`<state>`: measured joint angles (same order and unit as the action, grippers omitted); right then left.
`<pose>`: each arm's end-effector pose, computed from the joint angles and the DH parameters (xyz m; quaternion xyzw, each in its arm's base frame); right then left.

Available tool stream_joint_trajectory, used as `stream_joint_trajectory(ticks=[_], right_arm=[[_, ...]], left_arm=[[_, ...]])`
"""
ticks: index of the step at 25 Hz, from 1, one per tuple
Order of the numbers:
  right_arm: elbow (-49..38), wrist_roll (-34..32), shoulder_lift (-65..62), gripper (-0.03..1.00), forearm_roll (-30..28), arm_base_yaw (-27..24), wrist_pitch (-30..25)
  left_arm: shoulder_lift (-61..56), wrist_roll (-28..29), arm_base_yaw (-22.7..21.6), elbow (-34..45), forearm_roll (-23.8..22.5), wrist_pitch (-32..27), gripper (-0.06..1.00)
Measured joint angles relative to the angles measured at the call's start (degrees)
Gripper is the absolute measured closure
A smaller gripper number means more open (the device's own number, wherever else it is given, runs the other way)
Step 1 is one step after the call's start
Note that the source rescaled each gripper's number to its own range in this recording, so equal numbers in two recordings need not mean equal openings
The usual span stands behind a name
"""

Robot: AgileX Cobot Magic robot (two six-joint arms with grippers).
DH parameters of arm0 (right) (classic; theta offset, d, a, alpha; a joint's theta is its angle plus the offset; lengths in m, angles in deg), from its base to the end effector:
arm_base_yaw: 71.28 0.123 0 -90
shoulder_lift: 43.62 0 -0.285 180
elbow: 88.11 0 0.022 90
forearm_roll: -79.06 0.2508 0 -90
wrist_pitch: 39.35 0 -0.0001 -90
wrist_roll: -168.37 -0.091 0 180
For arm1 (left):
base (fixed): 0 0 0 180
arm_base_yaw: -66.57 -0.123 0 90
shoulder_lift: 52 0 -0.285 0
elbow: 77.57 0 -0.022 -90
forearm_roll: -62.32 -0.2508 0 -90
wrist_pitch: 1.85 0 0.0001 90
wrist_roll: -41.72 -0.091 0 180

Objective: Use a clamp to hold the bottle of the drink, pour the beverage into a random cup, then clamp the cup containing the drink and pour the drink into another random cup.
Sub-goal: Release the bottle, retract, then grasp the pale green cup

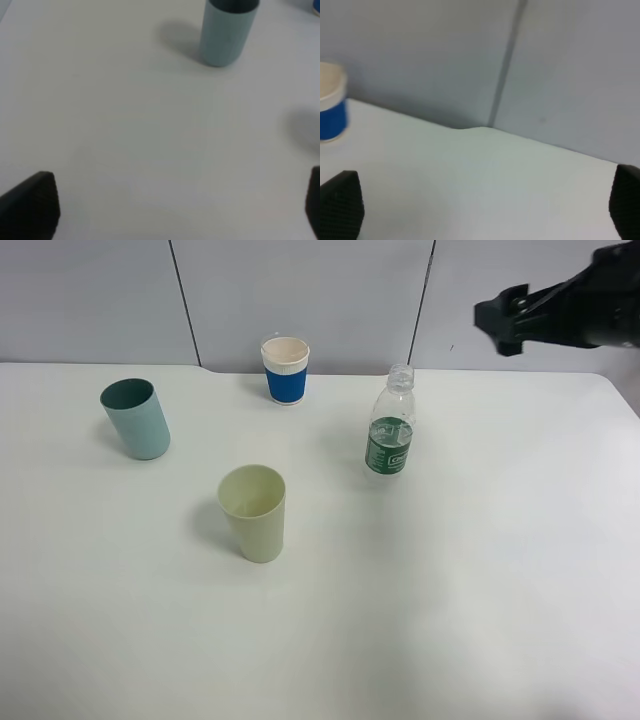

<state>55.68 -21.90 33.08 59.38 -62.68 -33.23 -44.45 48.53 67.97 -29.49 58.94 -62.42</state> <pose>0.2575 0.0422 0.2961 -0.1357 0.7930 0.0108 0.5938 -0.0063 0.0048 0.2800 -0.0413 0.8476 -0.0084 0.5290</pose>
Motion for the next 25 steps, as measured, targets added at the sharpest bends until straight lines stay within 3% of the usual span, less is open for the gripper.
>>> stream_joint_trajectory(ticks=[8,17,25], right_arm=[[0.00,0.00,-15.34,-0.03,1.15,-12.63,-18.79],[0.00,0.00,-35.14,-0.03,1.79,-13.70,-30.87],[0.00,4.01,-49.78,-0.03,7.09,-13.70,-47.30]], left_arm=[[0.00,0.00,0.00,0.00,0.00,0.00,-0.06],[0.00,0.00,0.00,0.00,0.00,0.00,-0.06],[0.00,0.00,0.00,0.00,0.00,0.00,-0.06]])
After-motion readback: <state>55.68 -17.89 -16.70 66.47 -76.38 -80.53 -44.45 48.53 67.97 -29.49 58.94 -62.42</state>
